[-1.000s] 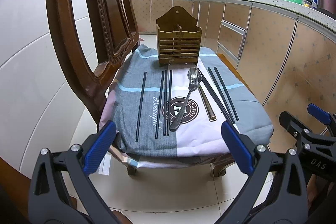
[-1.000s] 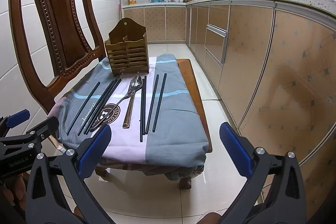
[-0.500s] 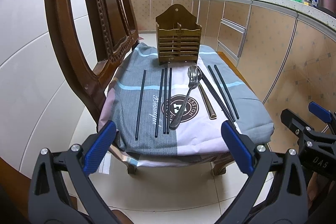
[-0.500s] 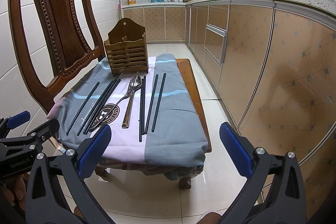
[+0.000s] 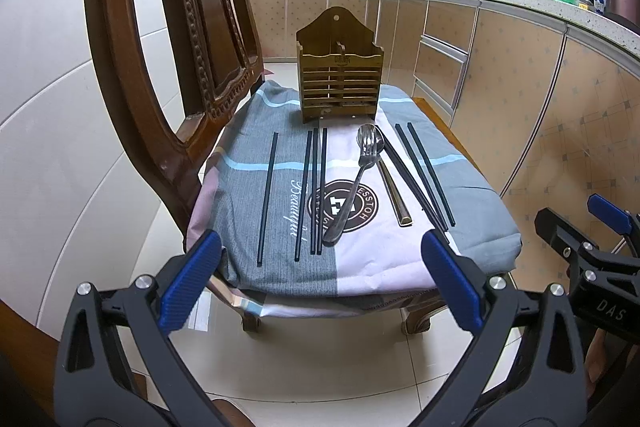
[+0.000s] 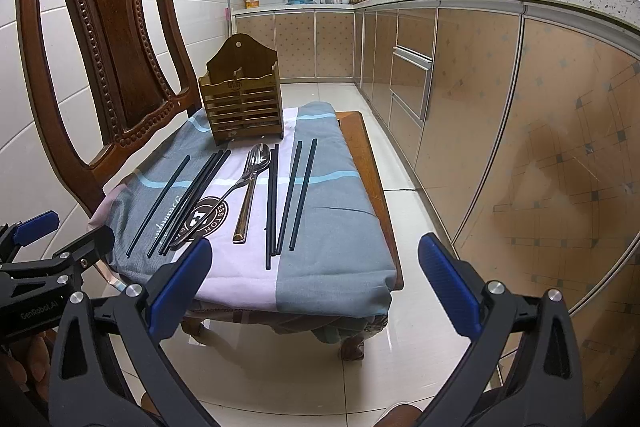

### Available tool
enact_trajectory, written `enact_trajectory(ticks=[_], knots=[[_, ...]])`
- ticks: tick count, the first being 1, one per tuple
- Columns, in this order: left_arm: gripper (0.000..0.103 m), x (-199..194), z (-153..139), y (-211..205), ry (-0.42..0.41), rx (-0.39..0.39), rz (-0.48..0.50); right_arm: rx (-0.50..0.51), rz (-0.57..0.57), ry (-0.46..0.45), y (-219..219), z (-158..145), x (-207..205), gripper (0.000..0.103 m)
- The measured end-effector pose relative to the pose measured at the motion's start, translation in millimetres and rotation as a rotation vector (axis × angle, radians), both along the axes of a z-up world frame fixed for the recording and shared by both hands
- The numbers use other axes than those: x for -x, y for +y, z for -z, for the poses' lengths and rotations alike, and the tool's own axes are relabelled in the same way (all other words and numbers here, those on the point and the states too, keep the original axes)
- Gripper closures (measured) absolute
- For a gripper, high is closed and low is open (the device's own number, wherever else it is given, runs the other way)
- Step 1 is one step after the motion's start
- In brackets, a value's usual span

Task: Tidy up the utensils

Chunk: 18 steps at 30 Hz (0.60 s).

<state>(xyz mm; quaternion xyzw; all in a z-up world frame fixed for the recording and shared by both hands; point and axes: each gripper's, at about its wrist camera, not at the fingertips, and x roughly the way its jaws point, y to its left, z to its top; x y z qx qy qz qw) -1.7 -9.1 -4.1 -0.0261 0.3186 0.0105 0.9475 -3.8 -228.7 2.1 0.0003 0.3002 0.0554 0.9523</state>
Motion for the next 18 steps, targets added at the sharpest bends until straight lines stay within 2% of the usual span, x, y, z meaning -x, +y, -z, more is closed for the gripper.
enact_trajectory(ticks=[18], knots=[[0.004, 1.0, 1.8, -1.7, 0.003, -0.002, 0.003, -0.001, 0.0, 0.0, 0.0, -0.9, 0.5, 0.002]])
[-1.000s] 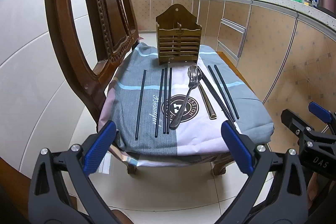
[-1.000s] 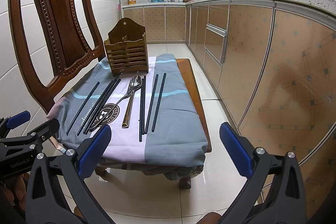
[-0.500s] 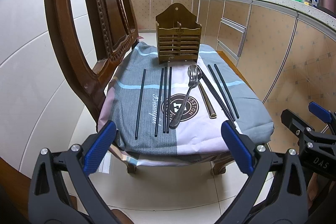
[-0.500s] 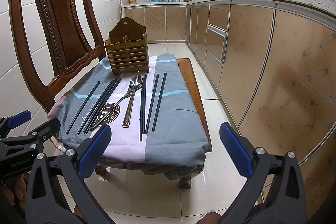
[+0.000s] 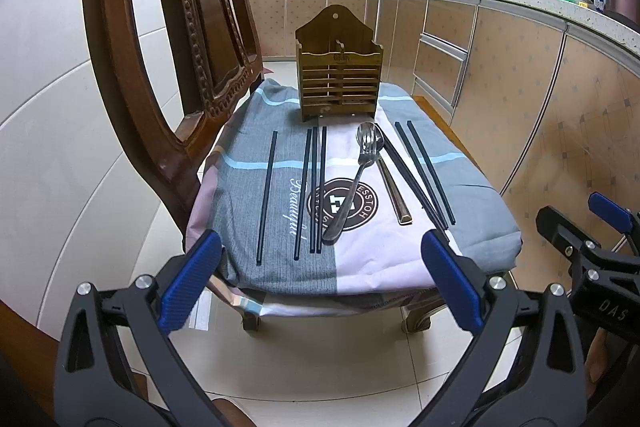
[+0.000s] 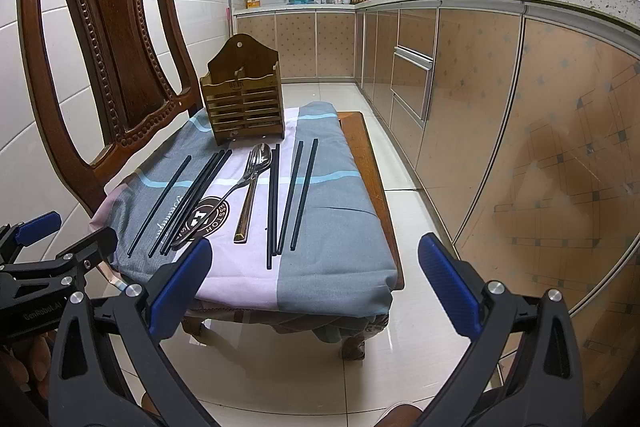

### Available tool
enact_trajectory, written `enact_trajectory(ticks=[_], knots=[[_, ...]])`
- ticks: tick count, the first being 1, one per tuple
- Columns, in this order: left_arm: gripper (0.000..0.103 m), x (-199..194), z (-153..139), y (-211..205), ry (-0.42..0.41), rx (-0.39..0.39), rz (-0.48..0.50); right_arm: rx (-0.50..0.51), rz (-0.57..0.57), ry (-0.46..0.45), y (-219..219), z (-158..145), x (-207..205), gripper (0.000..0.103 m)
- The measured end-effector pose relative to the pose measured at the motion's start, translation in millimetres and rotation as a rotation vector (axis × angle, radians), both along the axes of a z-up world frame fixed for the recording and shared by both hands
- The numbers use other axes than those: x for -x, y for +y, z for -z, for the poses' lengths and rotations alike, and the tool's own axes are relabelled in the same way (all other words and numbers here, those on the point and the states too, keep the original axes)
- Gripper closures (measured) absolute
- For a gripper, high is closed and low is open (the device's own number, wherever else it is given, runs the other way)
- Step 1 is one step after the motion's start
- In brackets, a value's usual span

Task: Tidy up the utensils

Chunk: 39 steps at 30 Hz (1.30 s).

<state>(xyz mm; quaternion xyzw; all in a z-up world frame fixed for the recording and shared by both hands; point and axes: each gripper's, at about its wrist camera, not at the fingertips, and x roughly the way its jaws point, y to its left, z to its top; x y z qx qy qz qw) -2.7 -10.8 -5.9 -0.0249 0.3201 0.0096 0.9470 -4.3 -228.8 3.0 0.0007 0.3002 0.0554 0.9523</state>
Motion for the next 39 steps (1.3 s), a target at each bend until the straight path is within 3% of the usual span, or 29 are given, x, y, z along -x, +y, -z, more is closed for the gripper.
enact_trajectory(ticks=[3, 7, 10, 17, 20, 23, 26, 29, 32, 33, 34, 35, 37, 39], knots=[[0.004, 0.8, 0.9, -0.8, 0.006, 0.001, -0.004, -0.001, 0.0, -0.004, 0.4, -0.4, 0.8, 0.002], [0.004, 2.0, 4.1, -7.7, 0.014, -0.064, -0.021, 0.005, -0.005, -0.023, 3.5, -1.9, 3.8, 0.002], [0.004, -1.0, 2.5, -3.7, 0.024, -0.053, -0.022, 0.009, -0.005, -0.04, 4.1, -4.3, 6.3, 0.002], [0.004, -0.8, 4.3, -2.3, 0.065, -0.048, -0.001, 0.05, -0.009, -0.173, 7.2, -15.1, 22.7, 0.002], [0.004, 0.1, 6.7, -5.4, 0.058, -0.07, 0.02, 0.073, -0.029, -0.102, 7.8, -5.1, 14.1, 0.003], [0.004, -3.6, 11.2, 5.1, 0.075, 0.005, -0.012, 0.034, -0.038, 0.004, -0.4, 0.9, 2.0, 0.003], [0.004, -19.0, 9.5, 12.6, 0.139, 0.055, -0.022, -0.058, -0.059, -0.005, -13.7, -12.7, -4.9, 0.002], [0.004, -40.2, -5.2, 8.0, 0.158, 0.003, 0.008, -0.045, -0.056, -0.027, -16.8, -35.5, -26.0, 0.002], [0.005, -66.1, -28.7, 4.3, 0.119, -0.058, 0.012, 0.004, -0.074, -0.042, -12.7, -58.7, -65.7, 0.003], [0.005, -83.6, -38.7, 5.3, 0.111, -0.058, 0.01, 0.008, -0.073, -0.041, -12.6, -63.9, -82.8, 0.005], [0.013, -95.1, -43.1, 6.9, 0.112, -0.054, 0.007, 0.001, -0.066, -0.029, -13.4, -67.2, -103.7, 0.011], [0.027, -109.1, -46.8, 9.3, 0.116, -0.049, 0.005, -0.007, -0.06, 0.0, -14.0, -67.0, -124.0, 0.015], [0.042, -143.5, -46.8, 15.8, 0.147, -0.065, -0.013, -0.027, -0.061, 0.046, -13.6, -62.4, -155.6, 0.043], [0.042, -168.8, -40.3, 22.8, 0.182, -0.056, -0.013, -0.024, -0.053, 0.086, -9.3, -49.4, -190.5, 0.043]])
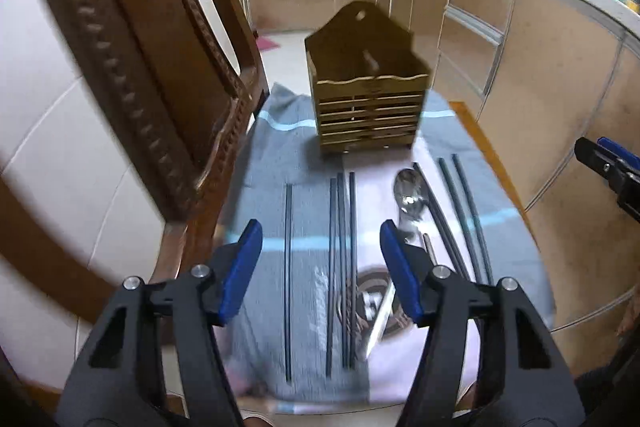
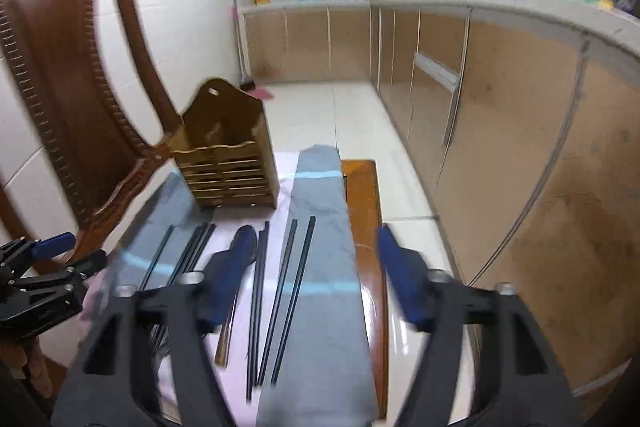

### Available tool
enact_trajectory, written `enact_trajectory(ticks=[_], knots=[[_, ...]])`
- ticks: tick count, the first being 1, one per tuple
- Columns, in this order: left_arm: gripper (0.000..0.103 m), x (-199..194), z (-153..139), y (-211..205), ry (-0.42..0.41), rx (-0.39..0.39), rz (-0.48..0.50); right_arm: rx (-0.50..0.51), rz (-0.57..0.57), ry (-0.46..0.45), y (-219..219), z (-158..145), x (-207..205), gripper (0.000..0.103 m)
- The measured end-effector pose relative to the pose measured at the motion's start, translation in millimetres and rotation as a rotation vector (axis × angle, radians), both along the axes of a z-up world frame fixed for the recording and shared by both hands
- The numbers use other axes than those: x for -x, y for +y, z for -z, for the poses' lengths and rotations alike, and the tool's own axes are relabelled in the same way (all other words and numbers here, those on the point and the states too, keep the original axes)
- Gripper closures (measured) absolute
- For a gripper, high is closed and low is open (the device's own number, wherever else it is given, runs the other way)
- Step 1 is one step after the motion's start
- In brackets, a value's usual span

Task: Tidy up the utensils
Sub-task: 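Lower the left tool onto a black chopstick and close while the right tool grasps another chopstick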

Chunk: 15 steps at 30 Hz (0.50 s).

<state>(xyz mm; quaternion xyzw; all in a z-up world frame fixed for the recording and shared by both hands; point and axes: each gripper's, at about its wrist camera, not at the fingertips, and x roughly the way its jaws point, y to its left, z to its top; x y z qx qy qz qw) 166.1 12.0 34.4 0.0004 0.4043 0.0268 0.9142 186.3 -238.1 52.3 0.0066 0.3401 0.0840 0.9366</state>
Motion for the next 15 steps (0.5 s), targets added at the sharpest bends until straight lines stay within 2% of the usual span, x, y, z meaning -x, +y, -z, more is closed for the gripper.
enact_trajectory(ticks=[5, 9, 12, 15], knots=[[0.041, -52.5, 40.2, 16.2, 0.091, 0.033, 0.001, -0.031, -0.024, 0.109, 10.7, 55.8, -47.8, 0.043], [0.041, -85.3, 76.4, 31.6, 0.158, 0.058, -0.031, 0.063, -0.013, 0.18, 22.7, 97.6, -78.7, 0.043], [0.041, -103.3, 91.6, 34.8, 0.192, 0.042, -0.032, 0.042, -0.003, 0.229, 23.2, 113.5, -100.0, 0.045], [0.042, -120.6, 106.7, 37.5, 0.232, 0.055, -0.025, 0.071, -0.006, 0.233, 32.4, 120.0, -117.6, 0.049]])
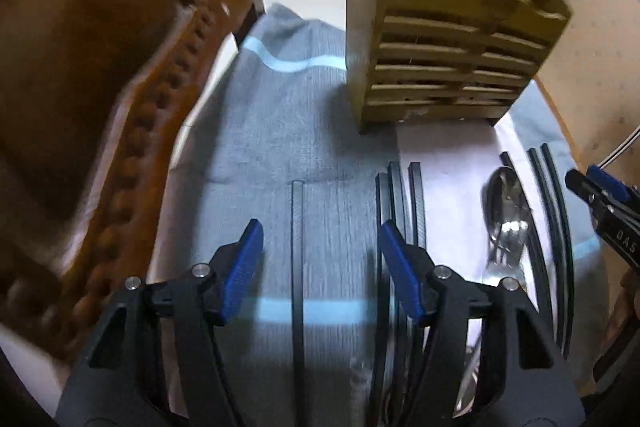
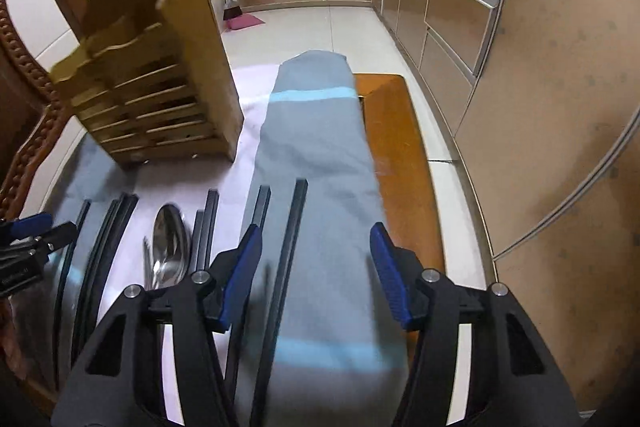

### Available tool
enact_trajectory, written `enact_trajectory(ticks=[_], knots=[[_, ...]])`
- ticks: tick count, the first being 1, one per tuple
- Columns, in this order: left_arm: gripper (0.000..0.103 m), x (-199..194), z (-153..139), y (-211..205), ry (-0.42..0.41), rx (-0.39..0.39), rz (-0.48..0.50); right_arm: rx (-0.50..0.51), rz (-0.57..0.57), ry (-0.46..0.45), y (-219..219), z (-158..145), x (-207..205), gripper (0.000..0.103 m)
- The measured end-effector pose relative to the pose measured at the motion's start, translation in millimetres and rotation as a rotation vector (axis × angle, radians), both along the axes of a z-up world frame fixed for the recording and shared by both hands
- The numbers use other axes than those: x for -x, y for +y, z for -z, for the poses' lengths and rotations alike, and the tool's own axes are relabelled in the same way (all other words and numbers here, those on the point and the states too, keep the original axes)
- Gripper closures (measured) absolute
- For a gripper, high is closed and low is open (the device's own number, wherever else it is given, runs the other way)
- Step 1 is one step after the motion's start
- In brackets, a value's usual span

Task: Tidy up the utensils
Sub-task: 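Lower the left tool onto a black chopstick and close while the right tool grasps another chopstick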

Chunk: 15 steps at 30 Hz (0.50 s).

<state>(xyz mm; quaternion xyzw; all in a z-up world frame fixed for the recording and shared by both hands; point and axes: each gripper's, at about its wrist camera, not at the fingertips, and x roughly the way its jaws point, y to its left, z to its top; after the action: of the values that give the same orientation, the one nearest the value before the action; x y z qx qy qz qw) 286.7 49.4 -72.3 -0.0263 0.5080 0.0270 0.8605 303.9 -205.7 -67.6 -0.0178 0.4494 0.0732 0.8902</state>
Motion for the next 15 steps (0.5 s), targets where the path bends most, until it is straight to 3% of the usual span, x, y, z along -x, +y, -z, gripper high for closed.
enact_trajectory(ticks=[4, 11, 12, 14, 15], knots=[[0.044, -16.5, 15.6, 0.1, 0.042, -0.001, -0.007, 0.041, -0.009, 0.065, 11.3, 17.8, -25.3, 0.066], [0.048, -34.1, 26.8, 5.0, 0.037, 0.023, -0.024, 0.081, -0.045, 0.05, 25.1, 18.1, -36.6, 0.081], [0.05, -36.3, 28.3, 5.9, 0.035, 0.025, -0.03, 0.066, -0.054, 0.056, 25.9, 18.5, -38.0, 0.091], [0.068, -36.4, 27.9, 14.0, 0.027, 0.029, -0.063, 0.044, -0.054, 0.065, 26.9, 18.9, -41.1, 0.093], [0.084, -38.8, 27.8, 20.1, 0.026, 0.034, -0.077, 0.032, -0.053, 0.07, 26.4, 19.0, -41.6, 0.093]])
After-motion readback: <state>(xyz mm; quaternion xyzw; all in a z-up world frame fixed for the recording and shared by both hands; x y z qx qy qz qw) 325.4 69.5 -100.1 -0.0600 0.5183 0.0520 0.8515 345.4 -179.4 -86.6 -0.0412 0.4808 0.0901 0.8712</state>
